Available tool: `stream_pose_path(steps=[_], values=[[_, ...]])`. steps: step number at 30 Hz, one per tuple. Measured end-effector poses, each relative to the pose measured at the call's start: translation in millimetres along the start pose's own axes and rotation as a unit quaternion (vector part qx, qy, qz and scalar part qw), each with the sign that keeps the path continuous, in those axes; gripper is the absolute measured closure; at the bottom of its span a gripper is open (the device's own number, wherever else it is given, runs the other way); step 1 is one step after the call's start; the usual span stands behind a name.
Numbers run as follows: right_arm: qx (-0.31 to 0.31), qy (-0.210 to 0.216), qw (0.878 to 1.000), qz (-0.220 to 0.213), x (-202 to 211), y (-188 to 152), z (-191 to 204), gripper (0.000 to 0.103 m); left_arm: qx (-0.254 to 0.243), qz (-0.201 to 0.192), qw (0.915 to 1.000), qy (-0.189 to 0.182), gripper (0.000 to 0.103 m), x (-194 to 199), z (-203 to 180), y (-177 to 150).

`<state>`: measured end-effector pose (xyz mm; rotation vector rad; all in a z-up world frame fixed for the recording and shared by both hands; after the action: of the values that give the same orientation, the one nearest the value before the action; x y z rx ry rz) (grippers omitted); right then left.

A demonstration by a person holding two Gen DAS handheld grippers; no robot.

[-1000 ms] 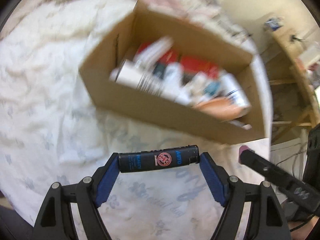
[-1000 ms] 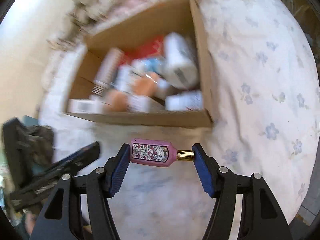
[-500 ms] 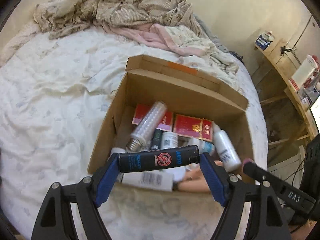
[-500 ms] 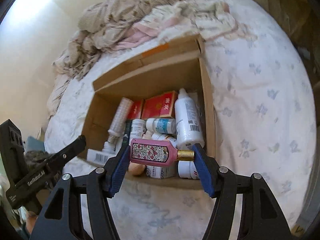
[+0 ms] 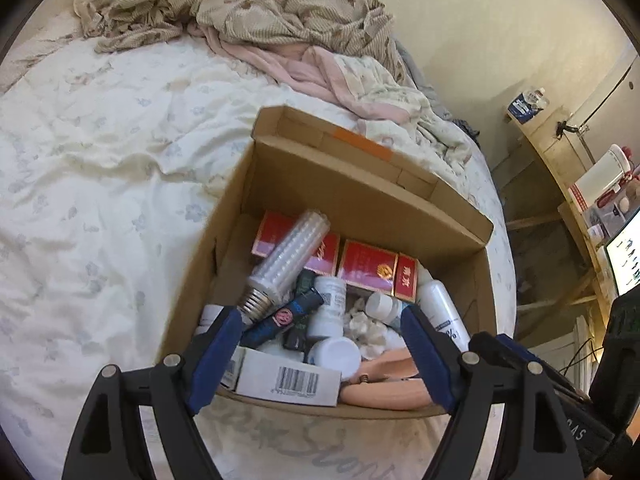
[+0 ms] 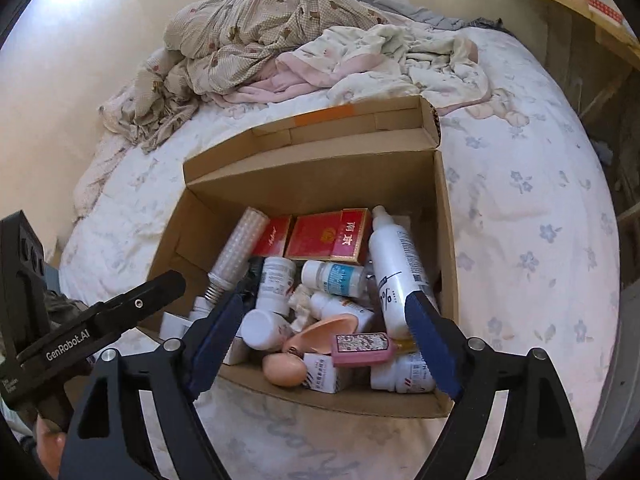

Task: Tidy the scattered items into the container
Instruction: 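Lower the lighter and perfume bottle into the box and open both tools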

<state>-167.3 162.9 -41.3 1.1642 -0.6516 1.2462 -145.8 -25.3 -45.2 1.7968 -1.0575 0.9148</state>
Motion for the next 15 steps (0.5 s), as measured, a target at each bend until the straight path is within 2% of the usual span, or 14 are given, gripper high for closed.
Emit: stream_pose_path(steps=[2,4,9,12,15], values=[[-0.007,0.008,1.000,-0.002,3.2,-0.1,-2.3,0.016,0.000,0.002,1.0000,0.000,0.021,2.9,0.9,-3.2],[-0.012,0.008,1.000,-0.006,7.7,0.5,-4.7,0.016,-0.009,0.005,0.9998,-0.017,0.021,6.6,0.6,-10.1],[-0.012,-0.021,0.999,-0.035,25.9,1.3,-9.7,0.016,-0.011,0.022,0.9995,-0.021,0.021,26.6,5.5,-30.6],[0.003,-0.009,0.999,-0.039,45.4,-9.1,-1.2,0.016,-0.028,0.026,0.9993,0.003,0.021,49.3,4.8,-40.8],[0.049,0.015,0.998,-0.045,66.9,-26.7,17.6,0.016,-0.033,0.031,0.9989,0.006,0.021,68.3,6.0,-55.9]])
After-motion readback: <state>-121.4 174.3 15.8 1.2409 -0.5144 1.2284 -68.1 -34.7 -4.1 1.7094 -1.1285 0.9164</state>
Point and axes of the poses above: each gripper's, at about its wrist camera, not at the fingertips, and x roughly against the way its jaws point, z to its left, y to its top, the point moved 6 cm from there along -x, roughly the way its jaws point, and after that the axes turned 13 degrees about z, right-handed, at the moved point
